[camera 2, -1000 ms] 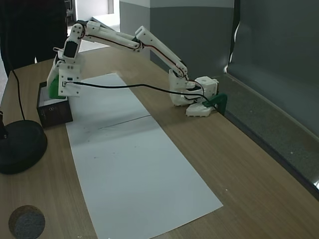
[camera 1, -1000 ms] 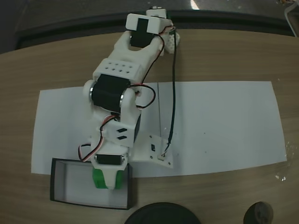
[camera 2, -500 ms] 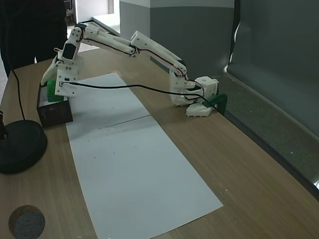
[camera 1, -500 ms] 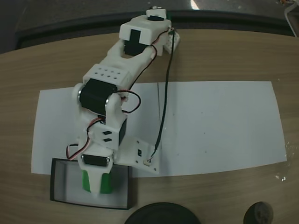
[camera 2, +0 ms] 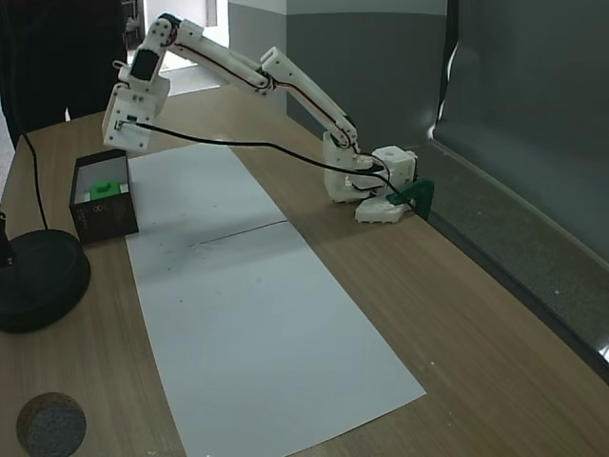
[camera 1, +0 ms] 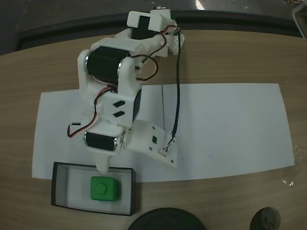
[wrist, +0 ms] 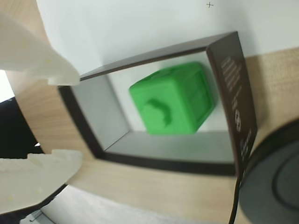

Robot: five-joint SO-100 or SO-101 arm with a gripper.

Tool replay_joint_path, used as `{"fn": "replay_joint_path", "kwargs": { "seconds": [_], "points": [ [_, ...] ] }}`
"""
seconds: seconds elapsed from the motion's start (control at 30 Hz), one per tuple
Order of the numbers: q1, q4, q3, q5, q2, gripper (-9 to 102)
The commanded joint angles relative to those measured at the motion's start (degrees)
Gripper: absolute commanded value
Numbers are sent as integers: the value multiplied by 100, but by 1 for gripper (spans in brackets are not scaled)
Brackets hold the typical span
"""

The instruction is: Grab a green square and put it in the box.

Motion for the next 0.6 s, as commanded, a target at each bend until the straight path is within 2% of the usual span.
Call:
{"fn": "replay_joint_path", "kwargs": {
  "seconds": [0.0,0.13,0.4,0.43,0.57],
  "points": [
    [-18,35,-220,290,1635,11],
    [-44,44,800,650,2900,11],
    [-149,9,4192,1521,5713,11],
    [-255,-9,5106,1696,6469,11],
    [-712,-26,6486,1740,7629,11]
  ]
}}
